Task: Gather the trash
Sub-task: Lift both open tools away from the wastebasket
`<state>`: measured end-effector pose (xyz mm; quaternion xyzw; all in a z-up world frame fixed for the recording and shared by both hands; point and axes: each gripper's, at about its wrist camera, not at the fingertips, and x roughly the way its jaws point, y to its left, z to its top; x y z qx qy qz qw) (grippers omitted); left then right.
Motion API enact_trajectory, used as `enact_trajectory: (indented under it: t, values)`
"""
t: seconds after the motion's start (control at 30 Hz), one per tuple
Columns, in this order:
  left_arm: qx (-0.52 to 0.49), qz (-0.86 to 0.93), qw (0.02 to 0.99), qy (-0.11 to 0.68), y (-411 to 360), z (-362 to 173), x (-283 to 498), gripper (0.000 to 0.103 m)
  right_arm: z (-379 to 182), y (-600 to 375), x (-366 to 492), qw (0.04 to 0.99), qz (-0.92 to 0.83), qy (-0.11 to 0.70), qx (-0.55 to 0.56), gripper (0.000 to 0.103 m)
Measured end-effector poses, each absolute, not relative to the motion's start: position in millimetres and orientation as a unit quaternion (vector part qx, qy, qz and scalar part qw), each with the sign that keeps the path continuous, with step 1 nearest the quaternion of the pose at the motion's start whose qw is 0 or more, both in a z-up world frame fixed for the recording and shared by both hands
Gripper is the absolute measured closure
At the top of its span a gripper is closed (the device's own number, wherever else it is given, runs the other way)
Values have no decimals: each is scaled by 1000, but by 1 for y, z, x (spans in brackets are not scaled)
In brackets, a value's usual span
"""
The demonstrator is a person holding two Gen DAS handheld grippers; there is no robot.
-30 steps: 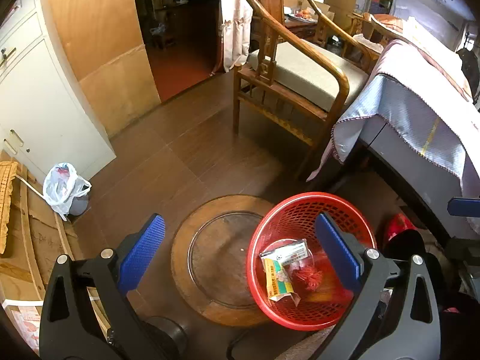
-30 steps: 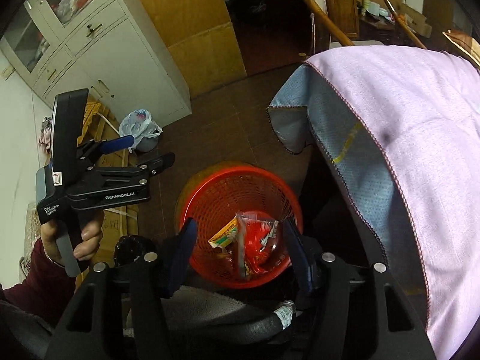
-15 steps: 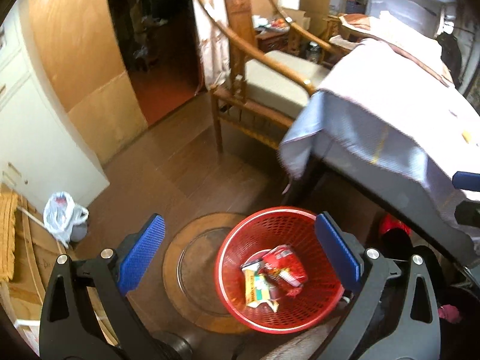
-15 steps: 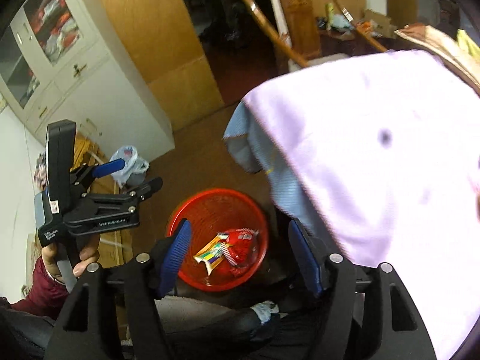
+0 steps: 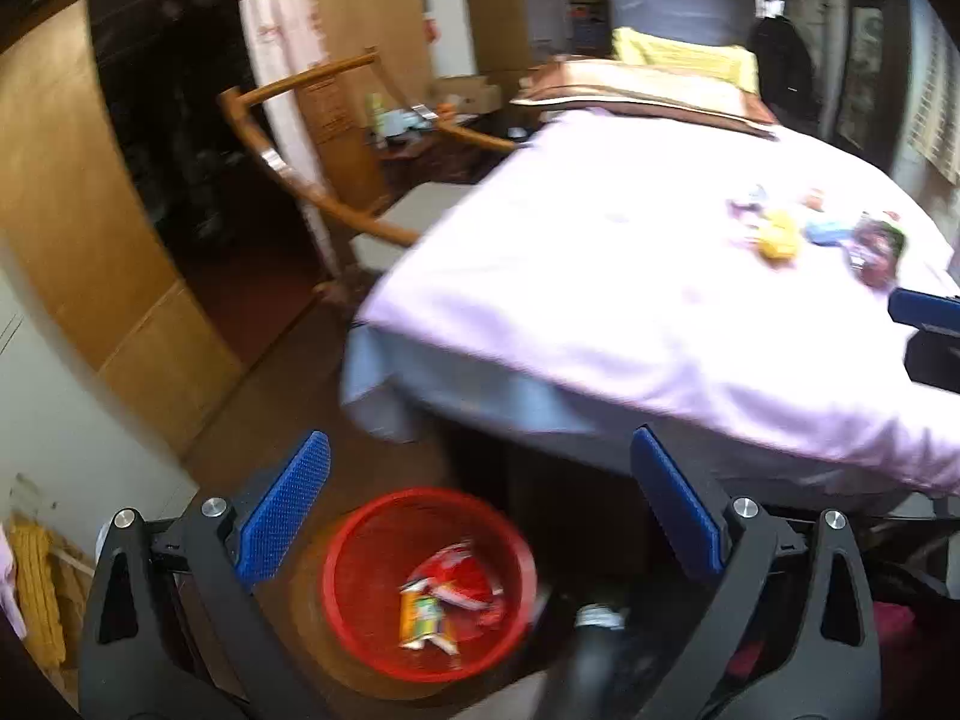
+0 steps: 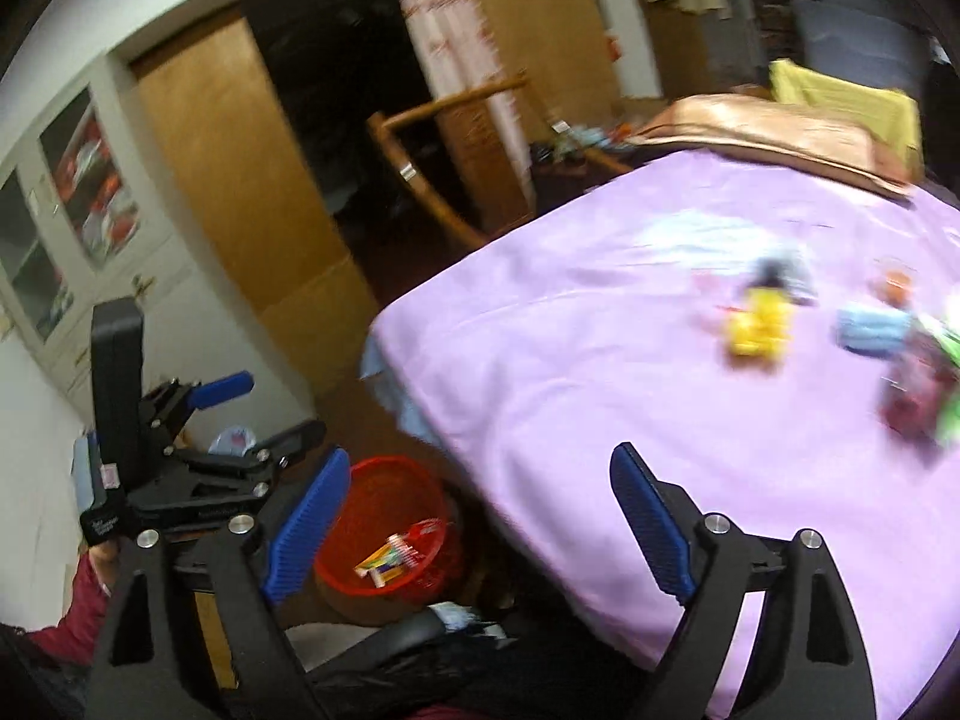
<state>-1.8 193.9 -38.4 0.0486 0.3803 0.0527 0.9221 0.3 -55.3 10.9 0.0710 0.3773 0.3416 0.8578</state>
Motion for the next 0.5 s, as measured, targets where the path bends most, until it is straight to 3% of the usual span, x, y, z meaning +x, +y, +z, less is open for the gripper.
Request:
enact_trajectory:
  t: [0.5]
  values:
    - [72,-86,903,414,29,-63,113,7,-41,-256,54,904,113,367,187,13]
